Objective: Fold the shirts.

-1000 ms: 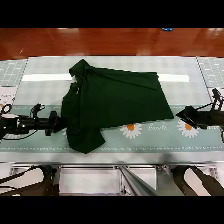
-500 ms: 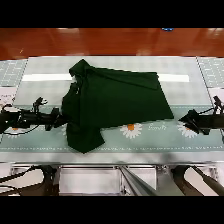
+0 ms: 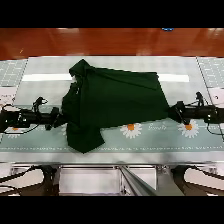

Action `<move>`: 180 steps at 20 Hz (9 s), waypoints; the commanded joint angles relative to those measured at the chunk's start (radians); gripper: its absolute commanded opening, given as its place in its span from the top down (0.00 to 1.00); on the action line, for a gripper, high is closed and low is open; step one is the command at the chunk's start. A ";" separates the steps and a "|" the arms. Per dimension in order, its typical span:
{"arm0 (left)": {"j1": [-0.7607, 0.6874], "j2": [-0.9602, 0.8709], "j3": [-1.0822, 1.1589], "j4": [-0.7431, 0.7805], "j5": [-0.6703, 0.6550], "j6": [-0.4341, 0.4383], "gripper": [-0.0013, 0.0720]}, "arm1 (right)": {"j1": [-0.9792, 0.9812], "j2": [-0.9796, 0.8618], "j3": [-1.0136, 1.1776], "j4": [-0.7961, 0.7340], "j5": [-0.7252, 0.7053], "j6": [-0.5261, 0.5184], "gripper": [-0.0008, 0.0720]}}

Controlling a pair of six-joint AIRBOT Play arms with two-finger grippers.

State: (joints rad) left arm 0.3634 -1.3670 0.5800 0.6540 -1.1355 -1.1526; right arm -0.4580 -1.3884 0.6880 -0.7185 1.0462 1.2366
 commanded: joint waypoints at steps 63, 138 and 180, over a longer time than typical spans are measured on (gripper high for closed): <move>-0.351 -0.284 0.952 0.599 0.327 -0.570 0.96 | 0.182 -0.268 0.839 -0.077 0.037 0.099 0.95; 0.010 0.190 -0.207 0.104 0.055 -0.044 0.96 | -0.308 0.341 -0.233 -0.380 0.286 0.134 0.42; -0.152 -0.605 1.100 0.028 -0.044 -0.299 0.96 | 0.088 -0.456 0.782 0.086 0.053 0.051 0.95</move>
State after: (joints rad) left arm 0.2123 -1.9556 1.6672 0.6724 -1.1774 -1.4483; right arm -0.3744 -1.8194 1.4517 -0.6456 1.1259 1.2846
